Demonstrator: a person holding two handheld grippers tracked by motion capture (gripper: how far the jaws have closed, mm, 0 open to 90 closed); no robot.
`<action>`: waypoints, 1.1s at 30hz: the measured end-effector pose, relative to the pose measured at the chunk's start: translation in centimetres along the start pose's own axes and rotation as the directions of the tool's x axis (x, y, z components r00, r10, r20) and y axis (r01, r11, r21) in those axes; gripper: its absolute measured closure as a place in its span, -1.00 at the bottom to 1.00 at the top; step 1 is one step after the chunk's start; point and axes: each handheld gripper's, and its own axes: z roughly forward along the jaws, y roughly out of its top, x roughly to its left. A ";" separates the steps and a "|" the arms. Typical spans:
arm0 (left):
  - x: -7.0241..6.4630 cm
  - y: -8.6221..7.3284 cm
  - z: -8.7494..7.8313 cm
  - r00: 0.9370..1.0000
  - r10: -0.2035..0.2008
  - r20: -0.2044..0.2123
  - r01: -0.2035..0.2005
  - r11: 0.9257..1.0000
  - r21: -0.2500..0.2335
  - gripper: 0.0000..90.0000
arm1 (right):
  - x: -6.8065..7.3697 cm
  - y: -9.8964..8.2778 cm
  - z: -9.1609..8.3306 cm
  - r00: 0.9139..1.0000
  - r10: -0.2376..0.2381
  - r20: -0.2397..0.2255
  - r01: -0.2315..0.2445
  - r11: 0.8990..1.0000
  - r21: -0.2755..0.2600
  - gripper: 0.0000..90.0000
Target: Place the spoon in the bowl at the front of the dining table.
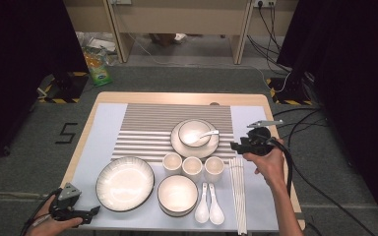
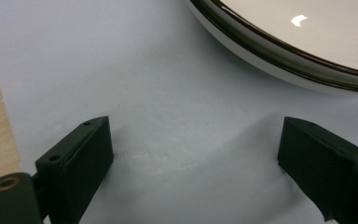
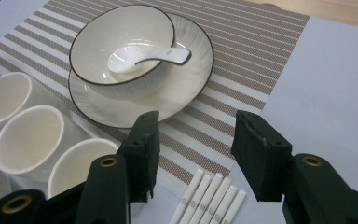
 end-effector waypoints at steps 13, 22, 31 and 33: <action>0.0 0.0 0.0 1.000 -0.001 -0.001 0.001 1.000 0.000 -0.80 | -0.3 -1.5 -0.7 1.000 0.003 0.016 -0.003 1.000 0.018 0.13; 0.0 0.1 0.0 1.000 0.000 0.000 0.000 1.000 0.004 -0.80 | -0.4 -2.8 -1.0 1.000 0.000 0.014 0.000 0.999 0.032 0.12; 0.0 0.1 0.0 1.000 0.000 0.001 0.000 1.000 0.008 -0.80 | -0.7 -3.8 -1.5 1.000 0.003 0.022 -0.003 0.999 0.034 0.12; 0.0 0.1 0.0 1.000 0.000 0.001 0.000 1.000 0.010 -0.80 | -0.7 -4.1 -1.5 1.000 0.006 0.020 -0.007 0.999 0.041 0.12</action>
